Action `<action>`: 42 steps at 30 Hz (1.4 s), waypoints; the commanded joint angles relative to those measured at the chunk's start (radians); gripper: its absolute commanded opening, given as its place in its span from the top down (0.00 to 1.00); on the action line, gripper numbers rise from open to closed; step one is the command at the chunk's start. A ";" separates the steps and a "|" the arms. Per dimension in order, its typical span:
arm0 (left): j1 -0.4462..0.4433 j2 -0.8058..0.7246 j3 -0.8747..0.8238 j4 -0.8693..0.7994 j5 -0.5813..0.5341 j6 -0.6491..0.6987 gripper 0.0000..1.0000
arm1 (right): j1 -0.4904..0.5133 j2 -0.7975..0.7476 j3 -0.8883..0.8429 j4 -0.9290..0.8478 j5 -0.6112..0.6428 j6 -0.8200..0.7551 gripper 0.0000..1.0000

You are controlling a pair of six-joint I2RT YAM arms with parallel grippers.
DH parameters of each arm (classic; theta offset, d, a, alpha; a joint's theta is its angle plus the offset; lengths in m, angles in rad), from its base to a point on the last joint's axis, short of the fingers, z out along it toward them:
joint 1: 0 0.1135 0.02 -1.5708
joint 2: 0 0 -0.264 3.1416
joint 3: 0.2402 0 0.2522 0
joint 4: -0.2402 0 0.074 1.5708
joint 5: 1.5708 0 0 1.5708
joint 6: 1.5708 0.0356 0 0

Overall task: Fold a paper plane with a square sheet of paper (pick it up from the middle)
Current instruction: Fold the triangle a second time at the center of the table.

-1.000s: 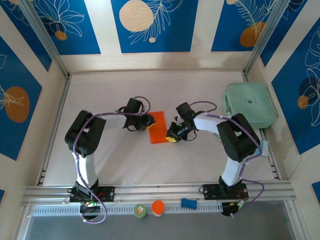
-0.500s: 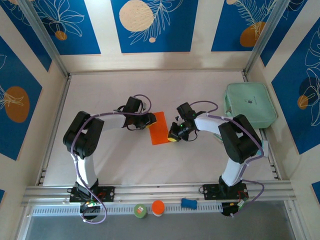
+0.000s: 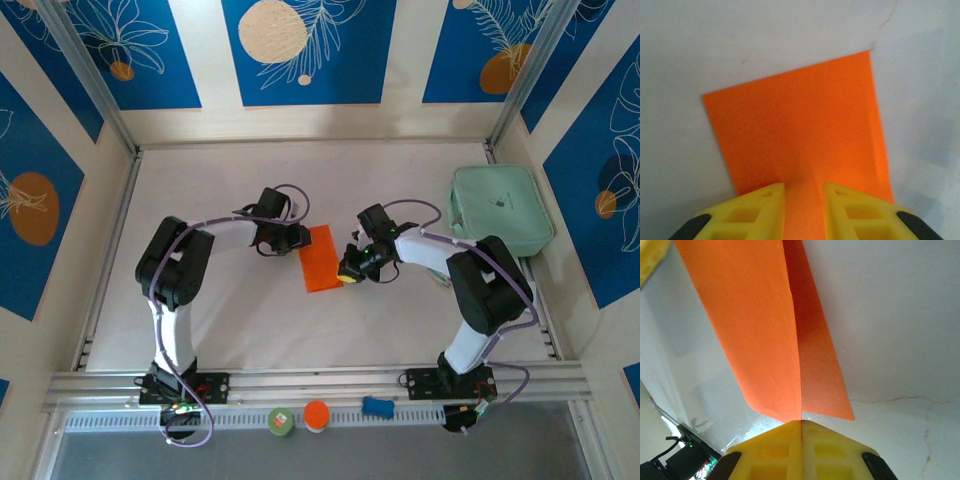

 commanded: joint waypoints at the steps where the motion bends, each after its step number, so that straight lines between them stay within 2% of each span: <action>1: 0.005 0.031 0.023 -0.046 -0.009 0.031 0.74 | 0.021 -0.014 0.043 0.018 -0.059 -0.030 1.00; 11: 0.004 0.038 0.004 -0.026 -0.001 0.019 0.76 | 0.074 0.097 0.156 0.090 -0.082 -0.017 1.00; 22: 0.004 0.037 -0.006 -0.027 -0.014 0.004 0.82 | 0.093 0.199 0.208 0.181 -0.020 0.070 1.00; 42: 0.005 0.037 -0.016 -0.031 -0.019 -0.014 0.84 | 0.113 0.264 0.252 0.169 0.034 0.064 1.00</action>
